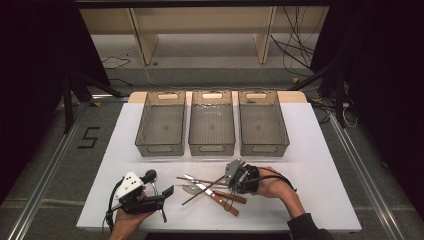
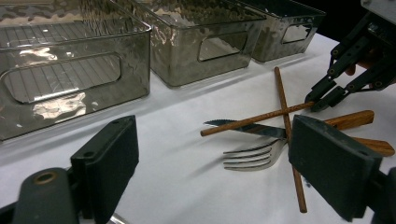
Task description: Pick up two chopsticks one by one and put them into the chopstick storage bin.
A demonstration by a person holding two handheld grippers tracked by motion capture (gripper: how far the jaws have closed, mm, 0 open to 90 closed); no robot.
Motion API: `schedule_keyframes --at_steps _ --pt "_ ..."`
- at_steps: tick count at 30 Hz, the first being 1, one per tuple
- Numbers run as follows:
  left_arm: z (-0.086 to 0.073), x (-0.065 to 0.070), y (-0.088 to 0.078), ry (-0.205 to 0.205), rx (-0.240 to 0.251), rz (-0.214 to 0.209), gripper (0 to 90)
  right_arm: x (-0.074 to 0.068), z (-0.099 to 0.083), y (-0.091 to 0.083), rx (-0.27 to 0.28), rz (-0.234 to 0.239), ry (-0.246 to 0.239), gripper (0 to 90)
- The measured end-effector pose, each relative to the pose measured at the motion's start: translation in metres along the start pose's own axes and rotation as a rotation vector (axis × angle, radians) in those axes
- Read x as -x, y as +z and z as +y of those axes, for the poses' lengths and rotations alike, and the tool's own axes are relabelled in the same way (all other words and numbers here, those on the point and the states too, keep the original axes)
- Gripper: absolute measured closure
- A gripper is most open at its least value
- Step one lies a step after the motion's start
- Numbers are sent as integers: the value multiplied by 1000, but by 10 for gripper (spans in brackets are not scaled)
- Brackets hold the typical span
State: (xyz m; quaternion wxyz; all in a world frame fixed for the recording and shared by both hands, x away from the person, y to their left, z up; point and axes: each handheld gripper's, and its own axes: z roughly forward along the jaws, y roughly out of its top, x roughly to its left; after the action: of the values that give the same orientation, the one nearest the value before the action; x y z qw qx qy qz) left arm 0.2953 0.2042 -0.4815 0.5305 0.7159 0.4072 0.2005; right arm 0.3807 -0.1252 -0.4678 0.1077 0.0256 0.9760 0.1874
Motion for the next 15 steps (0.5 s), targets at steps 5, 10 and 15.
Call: schedule_keyframes --at_steps 5,10,15 --pt "0 0 0 -3 2 2 159 0 0 -14 89 -21 20 844" --pt "3 4 0 -8 -3 -11 159 0 2 -26 170 -37 75 845" --pt "13 9 2 -86 5 -62 162 -5 10 -35 248 -82 155 845"
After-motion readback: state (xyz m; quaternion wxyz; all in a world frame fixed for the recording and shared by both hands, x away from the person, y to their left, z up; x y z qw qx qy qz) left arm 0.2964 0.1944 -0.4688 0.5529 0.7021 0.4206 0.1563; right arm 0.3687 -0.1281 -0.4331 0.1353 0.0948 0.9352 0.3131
